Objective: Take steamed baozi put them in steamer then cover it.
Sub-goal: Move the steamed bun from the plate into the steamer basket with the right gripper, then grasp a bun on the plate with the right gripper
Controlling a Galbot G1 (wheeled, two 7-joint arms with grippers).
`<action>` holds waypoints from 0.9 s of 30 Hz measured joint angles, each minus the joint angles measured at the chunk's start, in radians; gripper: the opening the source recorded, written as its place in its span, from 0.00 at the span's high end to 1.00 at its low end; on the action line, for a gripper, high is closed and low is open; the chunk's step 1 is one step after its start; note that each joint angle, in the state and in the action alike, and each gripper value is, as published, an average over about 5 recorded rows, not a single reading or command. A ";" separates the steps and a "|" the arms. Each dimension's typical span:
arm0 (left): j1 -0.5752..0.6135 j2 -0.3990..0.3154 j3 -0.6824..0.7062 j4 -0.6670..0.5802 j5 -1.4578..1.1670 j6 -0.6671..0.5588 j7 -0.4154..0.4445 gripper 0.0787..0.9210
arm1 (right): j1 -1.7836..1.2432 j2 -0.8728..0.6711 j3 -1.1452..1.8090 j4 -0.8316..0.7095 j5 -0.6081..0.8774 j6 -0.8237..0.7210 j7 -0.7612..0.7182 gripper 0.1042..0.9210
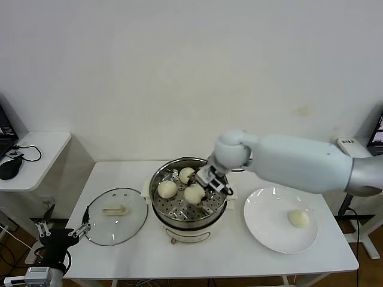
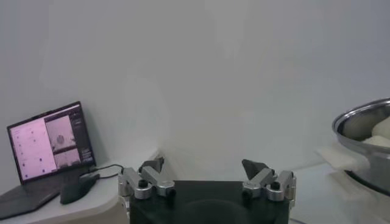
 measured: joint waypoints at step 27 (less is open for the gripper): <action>-0.003 0.005 -0.008 0.003 -0.007 -0.002 0.000 0.12 | 0.044 0.056 -0.022 -0.001 -0.096 0.122 -0.006 0.12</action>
